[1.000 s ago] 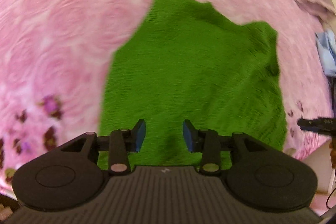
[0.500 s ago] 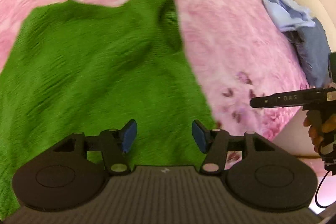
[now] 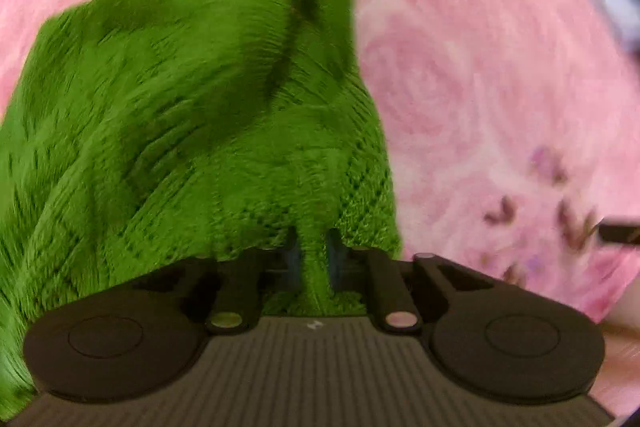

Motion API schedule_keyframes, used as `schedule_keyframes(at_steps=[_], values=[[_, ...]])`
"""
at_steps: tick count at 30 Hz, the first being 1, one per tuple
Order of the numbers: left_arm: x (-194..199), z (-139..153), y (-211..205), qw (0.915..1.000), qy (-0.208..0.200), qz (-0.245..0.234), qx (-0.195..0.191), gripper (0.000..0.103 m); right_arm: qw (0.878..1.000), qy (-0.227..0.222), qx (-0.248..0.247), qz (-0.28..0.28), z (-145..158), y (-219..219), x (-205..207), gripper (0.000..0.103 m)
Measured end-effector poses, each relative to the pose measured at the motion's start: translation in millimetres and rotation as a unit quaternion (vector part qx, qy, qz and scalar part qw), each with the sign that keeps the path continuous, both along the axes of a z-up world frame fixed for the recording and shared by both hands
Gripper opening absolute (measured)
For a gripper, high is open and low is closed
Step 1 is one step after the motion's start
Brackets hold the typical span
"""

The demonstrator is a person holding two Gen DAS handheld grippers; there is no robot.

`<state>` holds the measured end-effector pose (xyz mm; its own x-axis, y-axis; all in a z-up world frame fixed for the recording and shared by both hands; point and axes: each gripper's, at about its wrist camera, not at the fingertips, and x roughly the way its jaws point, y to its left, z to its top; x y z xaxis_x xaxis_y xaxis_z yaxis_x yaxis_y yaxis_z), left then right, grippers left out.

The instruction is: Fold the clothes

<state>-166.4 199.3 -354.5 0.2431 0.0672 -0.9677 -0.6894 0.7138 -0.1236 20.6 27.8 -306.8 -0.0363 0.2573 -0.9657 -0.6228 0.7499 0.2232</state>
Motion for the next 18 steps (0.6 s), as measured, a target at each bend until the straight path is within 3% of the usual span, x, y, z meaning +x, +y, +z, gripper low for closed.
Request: schedule_keyframes(at_steps=[2, 6, 8, 11, 14, 18], values=[[-27, 27, 21, 0.9979, -0.045, 0.039, -0.025, 0.005, 1.000, 0.003, 0.001, 0.008, -1, 4, -5, 0.054], [-113, 125, 72, 0.9893, -0.120, 0.075, 0.037, 0.004, 0.999, 0.008, 0.011, 0.029, 0, 23, -24, 0.054], [-167, 167, 104, 0.9821, -0.130, 0.113, 0.076, 0.004, 0.999, 0.009, 0.016, 0.039, -1, 35, -40, 0.055], [-257, 208, 154, 0.9668, -0.093, 0.192, 0.141, 0.004, 0.998, 0.010, 0.023, 0.053, 0, 64, -61, 0.055], [-341, 206, 204, 0.9518, -0.036, 0.255, 0.166, 0.005, 0.997, 0.012, 0.040, 0.065, 4, 96, -86, 0.055], [-433, 151, 252, 0.9355, 0.056, 0.320, 0.139, 0.008, 0.993, 0.021, 0.056, 0.103, 4, 151, -135, 0.055]])
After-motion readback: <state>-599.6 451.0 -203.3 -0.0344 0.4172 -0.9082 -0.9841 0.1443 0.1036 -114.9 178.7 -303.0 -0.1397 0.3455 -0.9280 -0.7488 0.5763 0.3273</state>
